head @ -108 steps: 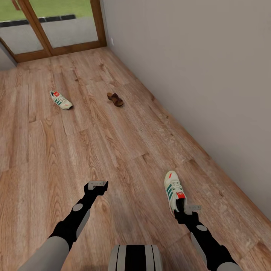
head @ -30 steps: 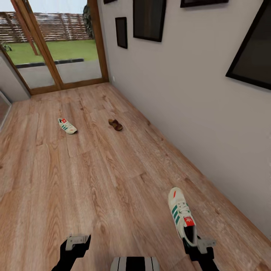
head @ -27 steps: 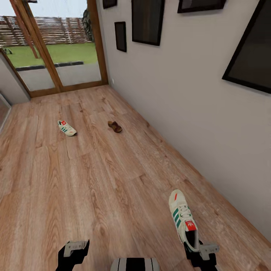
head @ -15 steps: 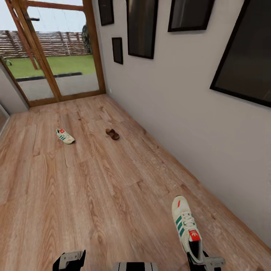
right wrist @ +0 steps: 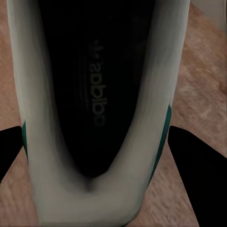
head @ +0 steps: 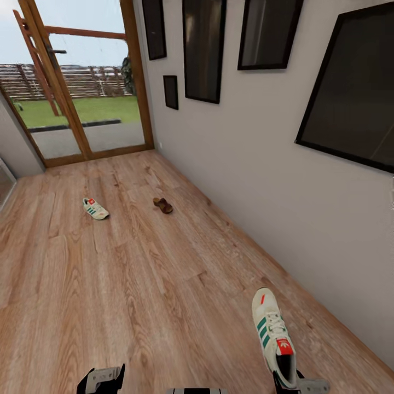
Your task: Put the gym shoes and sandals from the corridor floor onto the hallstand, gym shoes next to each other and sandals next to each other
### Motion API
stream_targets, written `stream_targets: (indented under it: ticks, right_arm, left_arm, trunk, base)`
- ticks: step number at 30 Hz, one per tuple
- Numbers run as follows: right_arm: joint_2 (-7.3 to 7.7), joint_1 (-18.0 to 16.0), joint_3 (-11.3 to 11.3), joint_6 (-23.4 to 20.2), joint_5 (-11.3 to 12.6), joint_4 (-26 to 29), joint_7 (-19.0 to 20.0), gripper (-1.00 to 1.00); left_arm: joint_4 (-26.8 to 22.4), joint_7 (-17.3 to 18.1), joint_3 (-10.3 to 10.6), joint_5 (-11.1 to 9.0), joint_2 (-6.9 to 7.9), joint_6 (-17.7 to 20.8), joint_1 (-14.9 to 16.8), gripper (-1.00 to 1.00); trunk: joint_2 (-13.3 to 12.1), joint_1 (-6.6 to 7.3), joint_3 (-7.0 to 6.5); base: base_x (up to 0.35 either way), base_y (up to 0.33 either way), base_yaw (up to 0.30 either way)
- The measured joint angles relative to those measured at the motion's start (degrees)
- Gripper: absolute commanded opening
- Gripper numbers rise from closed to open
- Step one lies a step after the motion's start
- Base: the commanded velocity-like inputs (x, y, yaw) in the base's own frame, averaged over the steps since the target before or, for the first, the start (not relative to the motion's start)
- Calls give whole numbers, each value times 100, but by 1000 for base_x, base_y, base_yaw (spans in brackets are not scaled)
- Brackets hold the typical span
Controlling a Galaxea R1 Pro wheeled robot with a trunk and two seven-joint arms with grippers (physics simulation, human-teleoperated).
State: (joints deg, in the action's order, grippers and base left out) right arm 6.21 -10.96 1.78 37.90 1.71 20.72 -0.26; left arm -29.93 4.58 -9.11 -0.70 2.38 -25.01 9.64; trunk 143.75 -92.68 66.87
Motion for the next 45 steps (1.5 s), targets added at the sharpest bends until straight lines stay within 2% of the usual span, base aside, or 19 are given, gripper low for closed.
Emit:
stream_targets:
  ticks: [7,10,18,22,42,45]
  right_arm:
    - [-1,0,2,-1,309,-2,1,-100]
    - [0,0,13,1,347,13,20,-100]
    - [24,2,3,-2,361,1,1,-100]
    - [27,2,3,-2,360,-1,-5,-100]
    - [28,2,-4,-2,363,-1,-9,-100]
    - [24,2,-4,-2,362,-1,-9,-100]
  left_arm:
    - [1,0,0,4,-2,-8,0,100]
    - [1,1,0,0,-5,-8,0,100]
    - [3,-4,0,-2,-6,-9,1,100]
    - [3,-3,1,-2,-6,-9,1,100]
    - [3,-2,1,-2,-6,-9,1,100]
    - [3,-1,1,-2,-6,-9,2,100]
  trunk:
    - [-9,18,-155]
    - [-13,26,-222]
    - [-24,46,-409]
    - [-25,46,-422]
    - [-51,98,-924]
    - [-138,147,-983]
  base:
    - [0,0,0]
    - [0,0,0]
    - [0,0,-179]
    - [0,0,-292]
    - [0,0,-295]
    - [0,0,-300]
